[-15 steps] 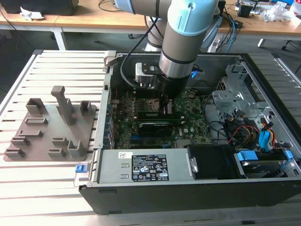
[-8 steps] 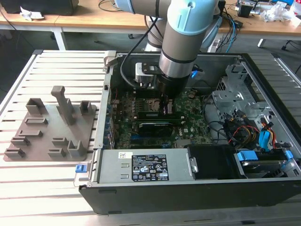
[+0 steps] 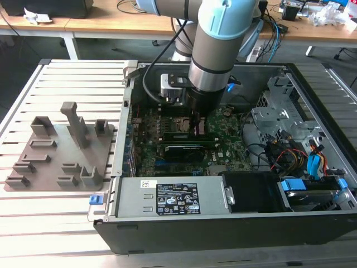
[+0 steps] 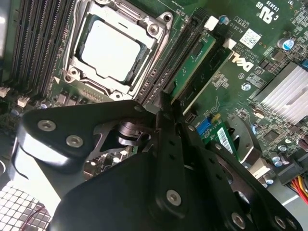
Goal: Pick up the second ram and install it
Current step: 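Insert the second ram into the second slot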
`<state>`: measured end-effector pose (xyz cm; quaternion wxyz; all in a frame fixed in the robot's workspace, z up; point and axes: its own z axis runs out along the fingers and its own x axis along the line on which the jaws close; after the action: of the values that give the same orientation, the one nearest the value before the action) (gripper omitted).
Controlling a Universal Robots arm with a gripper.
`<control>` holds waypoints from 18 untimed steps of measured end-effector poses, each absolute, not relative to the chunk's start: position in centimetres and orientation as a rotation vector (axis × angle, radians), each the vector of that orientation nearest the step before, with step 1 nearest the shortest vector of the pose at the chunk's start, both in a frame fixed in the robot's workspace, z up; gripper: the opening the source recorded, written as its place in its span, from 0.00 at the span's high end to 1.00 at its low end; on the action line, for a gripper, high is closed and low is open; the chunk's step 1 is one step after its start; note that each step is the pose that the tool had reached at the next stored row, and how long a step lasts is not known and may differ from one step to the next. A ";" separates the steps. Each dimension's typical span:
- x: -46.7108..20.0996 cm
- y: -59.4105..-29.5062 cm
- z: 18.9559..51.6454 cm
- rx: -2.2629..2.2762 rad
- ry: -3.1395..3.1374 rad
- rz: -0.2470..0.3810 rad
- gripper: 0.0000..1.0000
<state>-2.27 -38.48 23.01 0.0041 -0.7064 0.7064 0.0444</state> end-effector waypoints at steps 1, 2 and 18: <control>-2.3 -38.5 23.0 -2.214 2.213 0.139 0.86; -2.3 -38.5 22.9 -2.214 2.214 0.139 0.86; -2.3 -38.5 22.5 -2.208 2.207 0.151 0.86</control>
<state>-2.28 -38.46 22.52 0.0080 -0.7064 0.7061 0.0483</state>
